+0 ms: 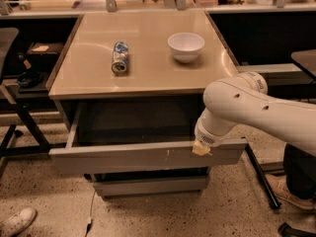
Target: Open top drawer
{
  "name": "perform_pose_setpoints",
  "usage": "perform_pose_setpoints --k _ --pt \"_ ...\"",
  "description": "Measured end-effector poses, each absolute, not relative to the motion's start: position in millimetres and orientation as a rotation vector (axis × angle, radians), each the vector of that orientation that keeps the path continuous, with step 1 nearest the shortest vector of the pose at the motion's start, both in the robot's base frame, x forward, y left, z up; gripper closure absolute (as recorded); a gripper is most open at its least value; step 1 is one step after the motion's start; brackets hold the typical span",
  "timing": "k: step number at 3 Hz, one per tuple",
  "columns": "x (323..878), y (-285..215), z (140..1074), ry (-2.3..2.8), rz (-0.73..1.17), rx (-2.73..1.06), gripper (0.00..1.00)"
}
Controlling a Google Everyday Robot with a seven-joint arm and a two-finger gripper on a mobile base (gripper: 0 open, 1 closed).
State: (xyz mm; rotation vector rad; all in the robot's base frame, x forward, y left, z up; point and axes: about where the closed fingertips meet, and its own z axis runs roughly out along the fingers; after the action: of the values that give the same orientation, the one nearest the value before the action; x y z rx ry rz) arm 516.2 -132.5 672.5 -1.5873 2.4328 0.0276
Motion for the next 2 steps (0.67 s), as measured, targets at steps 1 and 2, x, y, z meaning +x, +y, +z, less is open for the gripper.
perform_pose_setpoints --k 1,2 --pt "501 -131 674 2.442 0.035 -1.555 1.00" --pt "488 -131 675 2.450 0.039 -1.533 1.00"
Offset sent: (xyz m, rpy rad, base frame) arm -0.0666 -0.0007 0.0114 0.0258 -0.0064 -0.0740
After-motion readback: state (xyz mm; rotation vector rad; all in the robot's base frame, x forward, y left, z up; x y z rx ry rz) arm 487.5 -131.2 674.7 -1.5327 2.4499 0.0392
